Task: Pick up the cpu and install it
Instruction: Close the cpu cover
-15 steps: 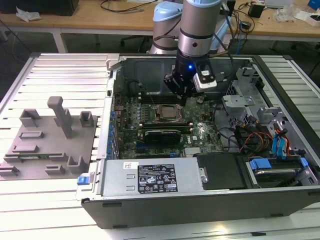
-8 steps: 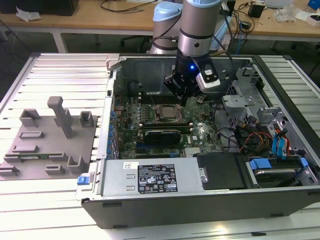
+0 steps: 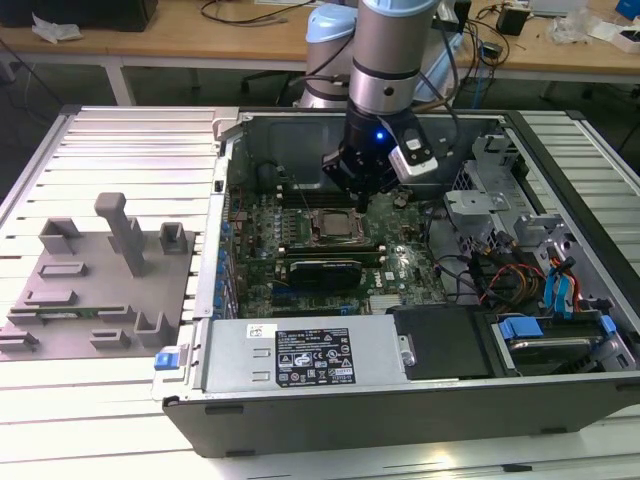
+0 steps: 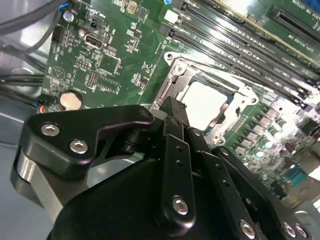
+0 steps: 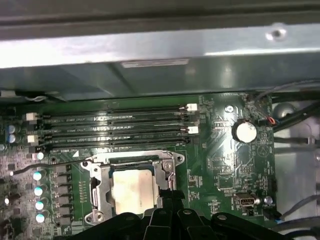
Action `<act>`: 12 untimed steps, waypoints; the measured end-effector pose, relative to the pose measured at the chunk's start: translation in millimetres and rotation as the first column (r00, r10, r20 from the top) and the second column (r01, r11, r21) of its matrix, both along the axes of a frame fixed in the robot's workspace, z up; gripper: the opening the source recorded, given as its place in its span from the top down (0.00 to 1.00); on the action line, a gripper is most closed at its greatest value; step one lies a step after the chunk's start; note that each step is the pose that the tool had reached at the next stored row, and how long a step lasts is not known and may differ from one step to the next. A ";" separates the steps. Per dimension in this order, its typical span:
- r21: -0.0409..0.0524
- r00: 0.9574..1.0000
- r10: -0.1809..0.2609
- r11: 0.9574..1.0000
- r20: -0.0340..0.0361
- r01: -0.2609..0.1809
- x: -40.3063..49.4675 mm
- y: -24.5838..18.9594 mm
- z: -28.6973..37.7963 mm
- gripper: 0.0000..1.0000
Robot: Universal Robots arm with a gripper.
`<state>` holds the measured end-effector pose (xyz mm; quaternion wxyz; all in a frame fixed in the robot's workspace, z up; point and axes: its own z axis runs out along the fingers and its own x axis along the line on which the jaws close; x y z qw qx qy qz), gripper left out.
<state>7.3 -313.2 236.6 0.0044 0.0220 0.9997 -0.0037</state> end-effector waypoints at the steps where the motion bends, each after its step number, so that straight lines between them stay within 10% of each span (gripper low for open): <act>1: 0.000 1.000 0.006 1.000 0.000 -0.006 -1.2 0.0 -0.2 0.89; 12: 0.000 0.999 0.042 0.999 0.000 -0.042 -18.0 -0.2 -4.8 0.89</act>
